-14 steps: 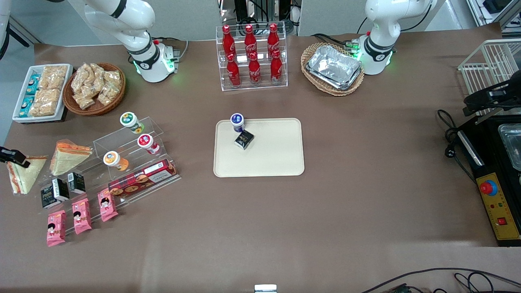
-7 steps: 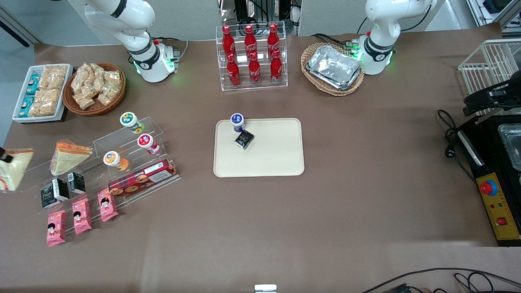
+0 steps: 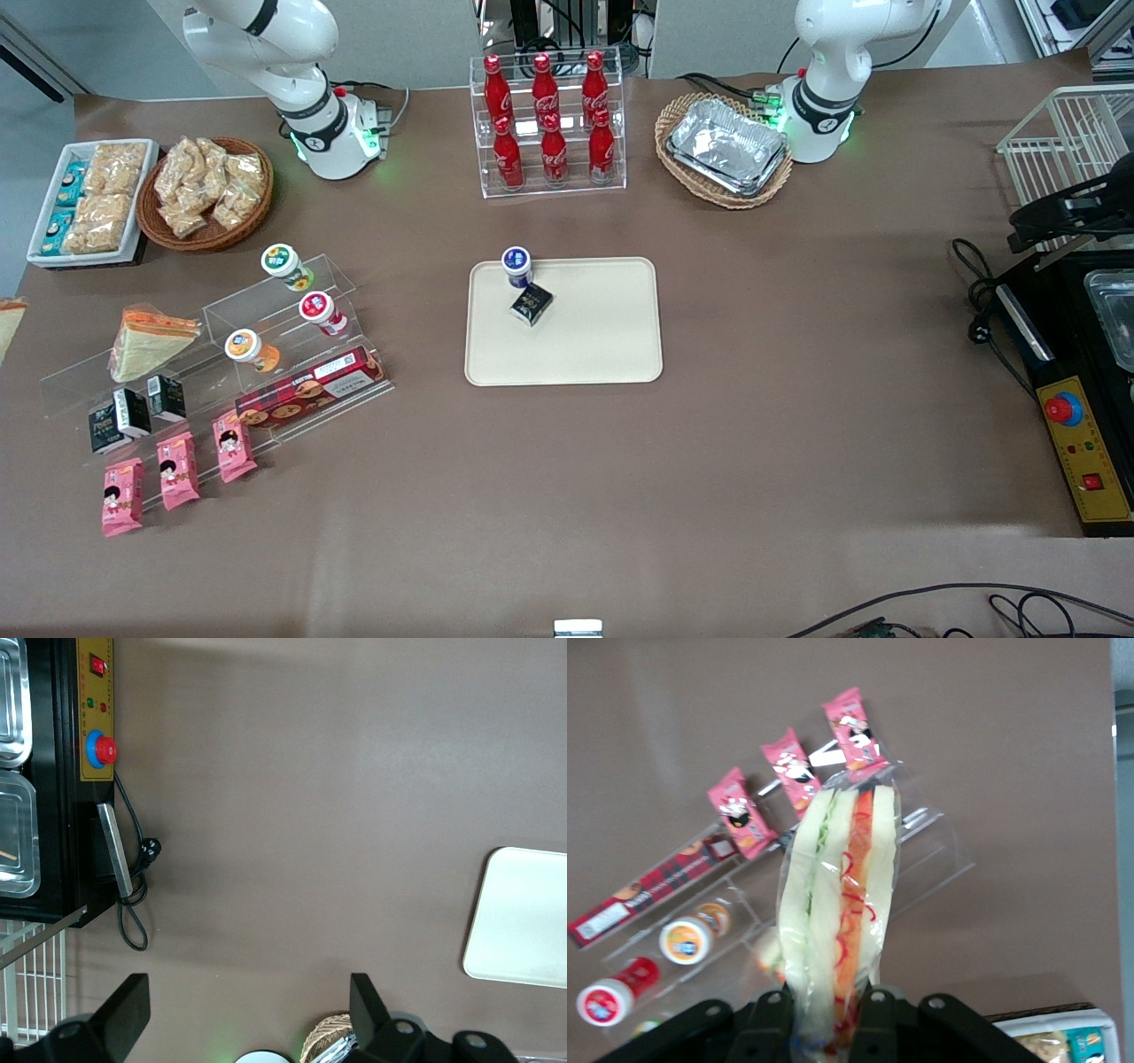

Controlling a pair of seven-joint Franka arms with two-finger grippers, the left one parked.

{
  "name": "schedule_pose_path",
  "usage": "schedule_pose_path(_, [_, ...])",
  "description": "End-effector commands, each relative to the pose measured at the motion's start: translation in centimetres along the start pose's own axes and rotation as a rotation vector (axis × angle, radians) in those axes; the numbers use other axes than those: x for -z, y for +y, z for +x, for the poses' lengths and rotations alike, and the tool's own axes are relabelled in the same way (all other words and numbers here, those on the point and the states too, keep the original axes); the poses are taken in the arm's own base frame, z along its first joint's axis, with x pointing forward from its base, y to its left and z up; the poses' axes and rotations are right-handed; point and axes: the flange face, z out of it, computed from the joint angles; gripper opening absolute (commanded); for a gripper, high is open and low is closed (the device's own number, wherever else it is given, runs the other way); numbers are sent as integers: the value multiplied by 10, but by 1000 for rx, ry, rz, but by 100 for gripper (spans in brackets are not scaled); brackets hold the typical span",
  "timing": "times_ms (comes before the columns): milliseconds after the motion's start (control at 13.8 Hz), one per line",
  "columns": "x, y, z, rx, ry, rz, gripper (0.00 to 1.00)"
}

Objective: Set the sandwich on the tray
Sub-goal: 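Lift the held sandwich up off the rack with the right gripper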

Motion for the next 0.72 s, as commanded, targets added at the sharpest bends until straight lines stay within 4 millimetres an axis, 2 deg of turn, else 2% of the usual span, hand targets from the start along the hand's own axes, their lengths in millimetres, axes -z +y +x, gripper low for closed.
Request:
schedule_pose_path(0, [15,-83,12,-80,-19,-29,0])
schedule_pose_path(289, [11,-213,15,-204,-29,-24,0])
schedule_pose_path(651, [4,-357,-8,-434,-27,-20,0])
